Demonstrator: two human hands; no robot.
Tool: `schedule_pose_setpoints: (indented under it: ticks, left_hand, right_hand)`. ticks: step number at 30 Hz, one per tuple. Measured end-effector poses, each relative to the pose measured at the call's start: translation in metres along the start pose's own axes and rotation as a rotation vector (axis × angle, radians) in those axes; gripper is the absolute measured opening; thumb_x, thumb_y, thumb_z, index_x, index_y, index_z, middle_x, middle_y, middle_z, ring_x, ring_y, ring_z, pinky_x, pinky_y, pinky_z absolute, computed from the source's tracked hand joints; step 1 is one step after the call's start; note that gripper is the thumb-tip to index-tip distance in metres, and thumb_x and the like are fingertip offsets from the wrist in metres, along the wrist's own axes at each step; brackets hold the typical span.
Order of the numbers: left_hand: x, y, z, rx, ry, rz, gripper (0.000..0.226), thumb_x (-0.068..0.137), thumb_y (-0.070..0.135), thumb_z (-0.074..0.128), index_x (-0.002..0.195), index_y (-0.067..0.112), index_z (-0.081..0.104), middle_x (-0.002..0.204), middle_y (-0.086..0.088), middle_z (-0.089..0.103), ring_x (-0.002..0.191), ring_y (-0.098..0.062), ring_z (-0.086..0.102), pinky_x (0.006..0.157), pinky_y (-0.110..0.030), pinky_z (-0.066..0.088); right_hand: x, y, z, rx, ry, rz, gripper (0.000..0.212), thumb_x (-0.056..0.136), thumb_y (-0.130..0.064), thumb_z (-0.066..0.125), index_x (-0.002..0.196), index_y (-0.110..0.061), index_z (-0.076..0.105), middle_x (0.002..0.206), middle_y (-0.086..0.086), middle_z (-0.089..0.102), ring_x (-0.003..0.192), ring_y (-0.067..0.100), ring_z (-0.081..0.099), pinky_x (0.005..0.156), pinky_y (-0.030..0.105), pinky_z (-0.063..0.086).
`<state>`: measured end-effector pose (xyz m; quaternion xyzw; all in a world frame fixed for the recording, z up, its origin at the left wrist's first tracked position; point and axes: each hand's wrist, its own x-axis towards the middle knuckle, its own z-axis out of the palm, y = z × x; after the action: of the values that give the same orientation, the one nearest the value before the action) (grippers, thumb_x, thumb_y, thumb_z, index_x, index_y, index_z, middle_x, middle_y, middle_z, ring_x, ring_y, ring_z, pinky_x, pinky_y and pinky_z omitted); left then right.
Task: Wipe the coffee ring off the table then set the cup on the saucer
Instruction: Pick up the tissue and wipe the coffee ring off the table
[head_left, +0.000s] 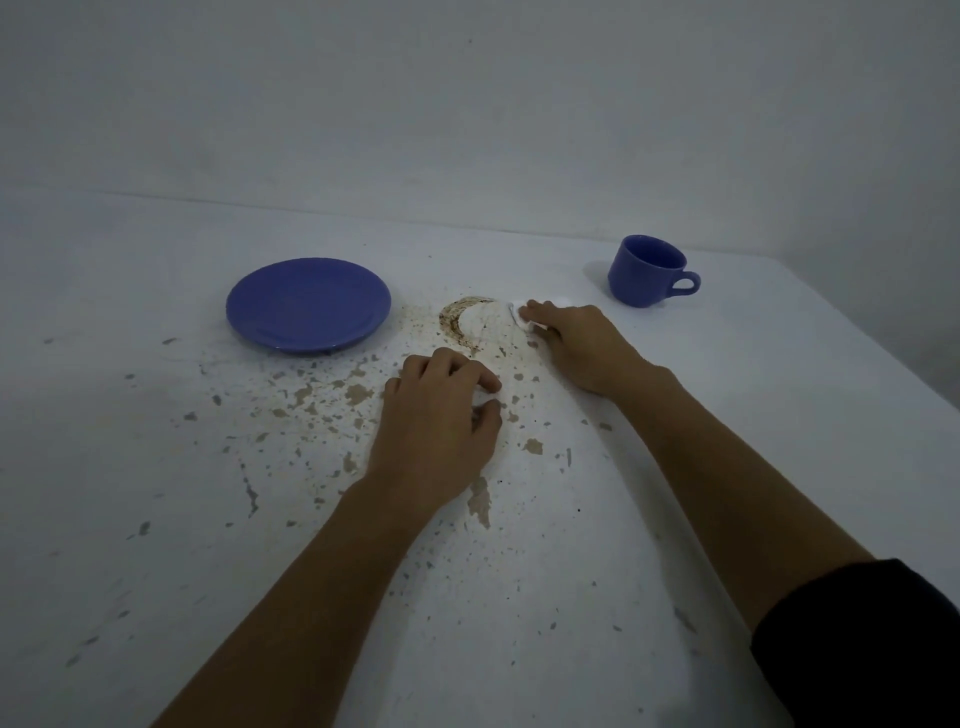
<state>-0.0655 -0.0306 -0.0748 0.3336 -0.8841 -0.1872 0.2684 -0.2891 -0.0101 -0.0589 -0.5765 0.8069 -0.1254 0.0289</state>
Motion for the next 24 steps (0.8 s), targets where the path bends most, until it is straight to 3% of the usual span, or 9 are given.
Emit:
schedule_pose_setpoints:
  ticks: [8, 12, 17, 21, 24]
  left_hand:
    - [0.000, 0.001, -0.002, -0.001, -0.010, 0.000, 0.025, 0.091, 0.038, 0.051, 0.112, 0.031, 0.062, 0.121, 0.006, 0.057, 0.112, -0.015, 0.045, 0.096, -0.035, 0.043]
    - [0.000, 0.001, -0.002, -0.008, -0.003, 0.003, 0.024, 0.090, 0.037, 0.052, 0.111, 0.031, 0.062, 0.120, 0.007, 0.057, 0.110, -0.014, 0.045, 0.094, -0.034, 0.043]
    - [0.000, 0.001, -0.002, -0.015, -0.007, -0.003, 0.024, 0.090, 0.037, 0.051, 0.111, 0.030, 0.062, 0.120, 0.007, 0.056, 0.111, -0.014, 0.044, 0.095, -0.033, 0.041]
    - [-0.001, 0.001, -0.001, -0.019, 0.001, -0.005, 0.024, 0.090, 0.036, 0.051, 0.110, 0.030, 0.062, 0.120, 0.007, 0.057, 0.111, -0.014, 0.044, 0.095, -0.034, 0.041]
    - [0.001, -0.001, 0.000, -0.017, 0.003, -0.006, 0.024, 0.090, 0.036, 0.051, 0.110, 0.030, 0.062, 0.120, 0.006, 0.057, 0.112, -0.015, 0.045, 0.095, -0.036, 0.042]
  right_hand:
    - [0.016, -0.043, 0.001, 0.013, 0.052, -0.118, 0.028, 0.098, -0.010, 0.042, 0.120, -0.008, 0.059, 0.117, 0.014, 0.066, 0.105, 0.030, 0.059, 0.089, 0.032, 0.043]
    - [0.004, -0.030, -0.011, 0.073, 0.032, -0.150, 0.032, 0.099, -0.013, 0.044, 0.127, -0.011, 0.059, 0.127, 0.011, 0.064, 0.114, 0.025, 0.060, 0.100, 0.029, 0.042]
    - [0.025, -0.022, -0.014, 0.232, 0.441, 0.106, 0.027, 0.097, -0.015, 0.052, 0.119, -0.007, 0.065, 0.120, 0.010, 0.069, 0.109, 0.022, 0.065, 0.100, 0.025, 0.041]
    - [0.034, -0.044, 0.008, 0.191, 0.315, -0.022, 0.024, 0.095, -0.011, 0.052, 0.104, -0.005, 0.073, 0.105, 0.015, 0.074, 0.094, 0.028, 0.067, 0.087, 0.036, 0.050]
    - [0.031, -0.051, 0.010, 0.163, 0.238, -0.139, 0.023, 0.091, -0.008, 0.057, 0.107, -0.008, 0.073, 0.111, 0.013, 0.072, 0.099, 0.028, 0.067, 0.086, 0.029, 0.048]
